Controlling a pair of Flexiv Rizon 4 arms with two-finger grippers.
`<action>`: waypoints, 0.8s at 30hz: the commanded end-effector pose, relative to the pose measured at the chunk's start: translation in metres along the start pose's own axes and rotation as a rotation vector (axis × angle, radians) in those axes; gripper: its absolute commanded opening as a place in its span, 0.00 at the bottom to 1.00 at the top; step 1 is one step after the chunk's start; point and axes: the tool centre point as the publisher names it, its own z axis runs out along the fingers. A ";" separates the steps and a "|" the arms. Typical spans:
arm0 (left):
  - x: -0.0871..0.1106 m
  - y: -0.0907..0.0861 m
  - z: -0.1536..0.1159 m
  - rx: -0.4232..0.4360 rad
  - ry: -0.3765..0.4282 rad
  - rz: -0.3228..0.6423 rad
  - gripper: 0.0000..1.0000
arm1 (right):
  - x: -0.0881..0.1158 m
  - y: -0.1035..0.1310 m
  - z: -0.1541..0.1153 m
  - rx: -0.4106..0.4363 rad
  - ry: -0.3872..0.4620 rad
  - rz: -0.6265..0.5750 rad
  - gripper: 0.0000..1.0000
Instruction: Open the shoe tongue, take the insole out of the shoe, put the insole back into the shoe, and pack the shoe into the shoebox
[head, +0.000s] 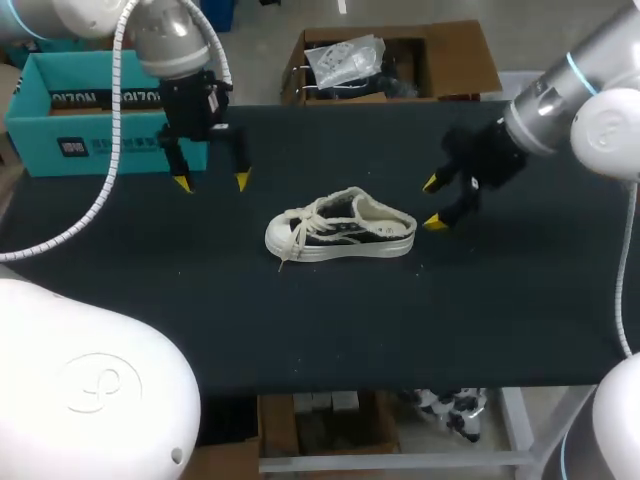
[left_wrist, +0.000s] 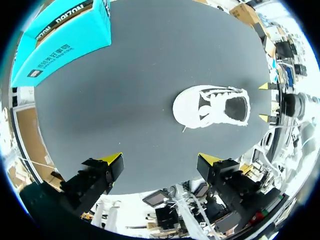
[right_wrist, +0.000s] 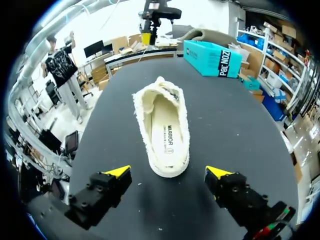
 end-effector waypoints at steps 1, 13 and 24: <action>0.009 0.007 0.004 0.017 0.043 -0.145 1.00 | 0.004 -0.007 0.020 -0.038 -0.042 0.010 1.00; 0.047 0.020 0.011 0.025 0.038 -0.134 1.00 | -0.007 -0.012 0.063 -0.131 -0.026 0.024 1.00; 0.061 0.022 0.018 0.017 0.032 -0.122 1.00 | -0.003 -0.010 0.082 -0.184 -0.011 0.031 1.00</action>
